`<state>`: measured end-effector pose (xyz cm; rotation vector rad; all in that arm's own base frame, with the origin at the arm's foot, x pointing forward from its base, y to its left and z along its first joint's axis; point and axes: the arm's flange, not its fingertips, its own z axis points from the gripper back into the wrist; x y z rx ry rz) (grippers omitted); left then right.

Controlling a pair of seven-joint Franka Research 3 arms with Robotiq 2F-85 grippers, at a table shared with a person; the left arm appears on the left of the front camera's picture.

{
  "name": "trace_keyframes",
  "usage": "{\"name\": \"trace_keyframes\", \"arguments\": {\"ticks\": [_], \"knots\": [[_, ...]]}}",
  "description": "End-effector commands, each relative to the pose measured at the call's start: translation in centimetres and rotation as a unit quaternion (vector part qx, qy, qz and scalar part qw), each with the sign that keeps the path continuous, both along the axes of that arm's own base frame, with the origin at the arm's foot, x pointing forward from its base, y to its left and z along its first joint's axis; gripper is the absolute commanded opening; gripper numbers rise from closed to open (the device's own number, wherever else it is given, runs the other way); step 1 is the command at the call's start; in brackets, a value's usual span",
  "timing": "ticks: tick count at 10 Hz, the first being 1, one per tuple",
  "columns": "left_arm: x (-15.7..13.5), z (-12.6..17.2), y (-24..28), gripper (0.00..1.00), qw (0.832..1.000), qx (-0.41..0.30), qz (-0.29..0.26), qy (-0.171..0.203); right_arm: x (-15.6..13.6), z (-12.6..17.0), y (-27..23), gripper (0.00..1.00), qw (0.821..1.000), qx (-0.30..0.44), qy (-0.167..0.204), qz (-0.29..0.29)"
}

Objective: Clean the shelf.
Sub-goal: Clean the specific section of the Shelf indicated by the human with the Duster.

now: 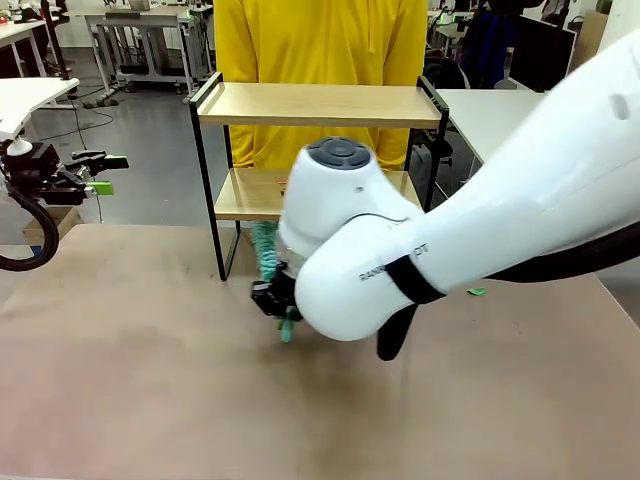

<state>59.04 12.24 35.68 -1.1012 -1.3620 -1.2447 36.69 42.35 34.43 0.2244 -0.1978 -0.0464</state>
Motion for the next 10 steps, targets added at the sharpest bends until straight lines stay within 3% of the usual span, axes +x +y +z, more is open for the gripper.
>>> {"name": "trace_keyframes", "arguments": {"ticks": [1, 4, 7, 8, 9, 10], "knots": [[-0.2, 0.3, 0.0, 1.00, 1.000, 0.000, 0.001, -0.003, -0.4, 0.9, -4.9, 0.13, 1.000, -0.014, 0.018, -0.020], [-0.2, 0.3, 0.0, 1.00, 1.000, 0.000, 0.001, -0.003, -1.1, 1.5, -12.3, 0.13, 0.996, -0.024, 0.033, -0.073], [-0.2, 0.3, 0.0, 1.00, 1.000, 0.000, 0.001, -0.003, -2.1, 2.3, -18.4, 0.13, 0.989, -0.089, 0.059, -0.106], [-0.2, 0.3, 0.0, 1.00, 1.000, 0.000, 0.001, -0.003, -2.2, 2.3, -19.9, 0.13, 0.986, -0.109, 0.055, -0.115], [-0.2, 0.3, 0.0, 1.00, 1.000, 0.000, 0.001, -0.003, -2.5, 2.6, -19.3, 0.13, 0.992, -0.092, 0.025, -0.087], [-0.2, 0.3, 0.0, 1.00, 1.000, 0.000, 0.001, -0.003, -2.0, 1.7, -18.4, 0.13, 0.989, -0.084, 0.051, -0.113]]}}
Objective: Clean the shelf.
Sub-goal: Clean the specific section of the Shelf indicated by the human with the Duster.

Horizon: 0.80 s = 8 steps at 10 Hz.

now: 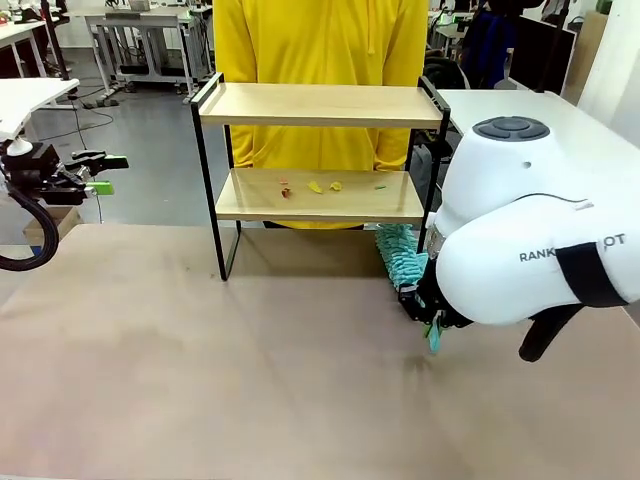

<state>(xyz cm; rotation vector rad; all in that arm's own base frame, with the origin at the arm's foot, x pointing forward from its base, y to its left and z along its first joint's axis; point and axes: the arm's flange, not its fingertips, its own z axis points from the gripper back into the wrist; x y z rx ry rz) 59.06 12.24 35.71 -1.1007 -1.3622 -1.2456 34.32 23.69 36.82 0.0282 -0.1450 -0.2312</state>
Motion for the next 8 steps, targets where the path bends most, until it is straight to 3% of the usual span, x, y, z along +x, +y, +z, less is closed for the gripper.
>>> {"name": "trace_keyframes", "arguments": {"ticks": [1, 5, 6, 8], "knots": [[-0.2, 0.3, 0.0, 1.00, 1.000, 0.000, 0.001, -0.002, 0.4, -0.7, 0.3, 0.13, 1.000, 0.003, 0.010, -0.016], [-0.2, 0.3, 0.0, 1.00, 1.000, 0.000, 0.001, -0.002, 0.0, -0.5, 0.5, 0.13, 1.000, -0.001, 0.005, 0.002], [-0.2, 0.3, 0.0, 1.00, 1.000, 0.000, 0.001, -0.002, -0.7, 1.3, -0.8, 0.13, 0.998, 0.016, -0.036, 0.039], [-0.2, 0.3, 0.0, 1.00, 1.000, 0.000, 0.001, -0.002, -1.7, 3.2, -2.3, 0.13, 0.993, 0.026, -0.069, 0.089]]}}
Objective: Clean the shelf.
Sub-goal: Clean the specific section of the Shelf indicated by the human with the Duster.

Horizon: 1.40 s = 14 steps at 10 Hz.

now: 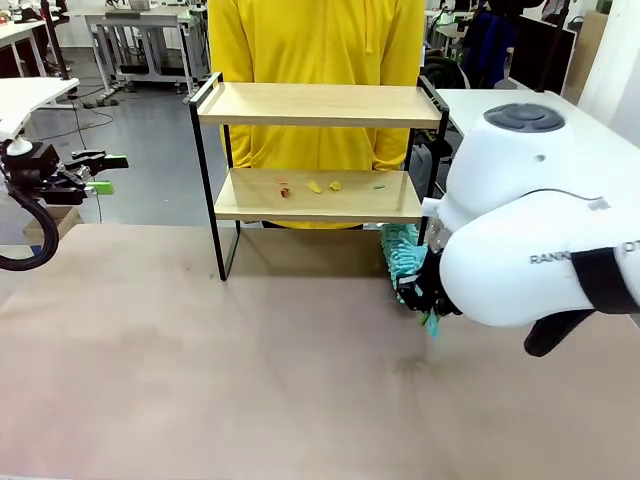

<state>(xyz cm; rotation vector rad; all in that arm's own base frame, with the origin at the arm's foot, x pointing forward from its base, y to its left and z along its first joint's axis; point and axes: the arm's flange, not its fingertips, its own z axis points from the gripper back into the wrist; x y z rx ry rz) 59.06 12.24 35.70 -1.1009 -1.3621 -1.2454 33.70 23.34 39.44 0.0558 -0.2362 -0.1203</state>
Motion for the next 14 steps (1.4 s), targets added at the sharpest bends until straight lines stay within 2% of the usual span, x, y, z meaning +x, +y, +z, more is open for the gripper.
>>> {"name": "trace_keyframes", "arguments": {"ticks": [1, 4, 7, 9, 11, 13, 14], "knots": [[-0.2, 0.3, 0.0, 1.00, 1.000, 0.000, 0.001, -0.002, -1.4, 0.9, -2.1, 0.13, 0.998, 0.020, -0.030, 0.061], [-0.2, 0.3, 0.0, 1.00, 1.000, 0.000, 0.001, -0.002, -2.4, 1.9, -2.7, 0.13, 0.985, 0.049, -0.022, 0.165], [-0.2, 0.3, 0.0, 1.00, 1.000, 0.000, 0.001, -0.002, -3.5, 3.7, -4.6, 0.13, 0.960, 0.051, 0.013, 0.277], [-0.2, 0.3, 0.0, 1.00, 1.000, 0.000, 0.001, -0.002, -4.7, 6.1, -7.2, 0.13, 0.934, 0.029, 0.034, 0.354], [-0.2, 0.3, 0.0, 1.00, 1.000, 0.000, 0.001, -0.002, -6.2, 10.4, -10.7, 0.13, 0.896, 0.014, 0.053, 0.442], [-0.2, 0.3, 0.0, 1.00, 1.000, 0.000, 0.001, -0.002, -7.1, 14.7, -13.5, 0.13, 0.870, 0.009, 0.068, 0.488], [-0.2, 0.3, 0.0, 1.00, 1.000, 0.000, 0.001, -0.002, -7.5, 16.5, -14.5, 0.13, 0.851, 0.008, 0.076, 0.520]]}}
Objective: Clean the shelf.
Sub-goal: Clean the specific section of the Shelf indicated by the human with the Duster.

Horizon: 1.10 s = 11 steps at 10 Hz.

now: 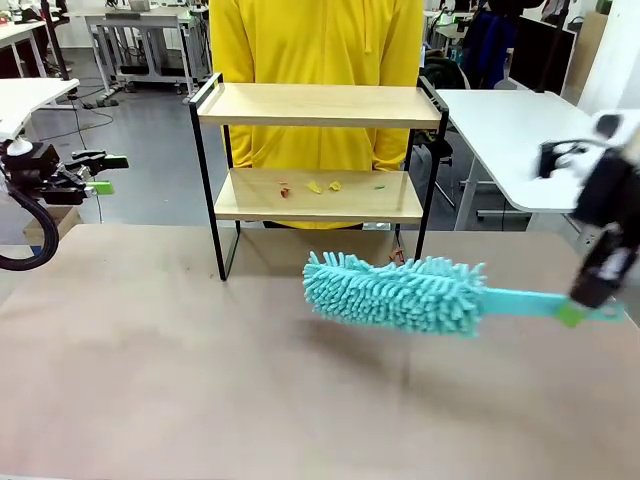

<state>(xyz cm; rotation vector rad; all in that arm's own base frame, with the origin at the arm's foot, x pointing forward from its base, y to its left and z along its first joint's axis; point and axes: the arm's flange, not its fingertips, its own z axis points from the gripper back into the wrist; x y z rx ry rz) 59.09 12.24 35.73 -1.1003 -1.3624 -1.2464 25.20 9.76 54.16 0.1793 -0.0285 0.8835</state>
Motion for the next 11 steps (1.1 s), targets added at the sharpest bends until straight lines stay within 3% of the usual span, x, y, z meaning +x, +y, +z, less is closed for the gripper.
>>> {"name": "trace_keyframes", "arguments": {"ticks": [1, 3, 5, 6, 11], "knots": [[-0.3, 0.3, 0.0, 1.00, 1.000, -0.001, 0.001, -0.002, 0.1, 3.6, -1.4, 0.13, 0.997, -0.008, -0.003, 0.076], [-0.3, 0.3, 0.0, 1.00, 1.000, -0.001, 0.001, -0.002, -1.3, 6.2, -1.1, 0.13, 0.991, -0.053, -0.018, 0.126], [-0.3, 0.3, 0.0, 1.00, 1.000, -0.001, 0.001, -0.002, -0.5, 6.7, 0.2, 0.13, 0.989, -0.083, -0.005, 0.120], [-0.3, 0.3, 0.0, 1.00, 1.000, -0.001, 0.001, -0.002, -1.9, 6.3, -0.9, 0.13, 0.993, -0.045, -0.007, 0.110], [-0.3, 0.3, 0.0, 1.00, 1.000, -0.001, 0.001, -0.002, -1.9, 6.3, -0.9, 0.13, 0.993, -0.045, -0.007, 0.110]]}}
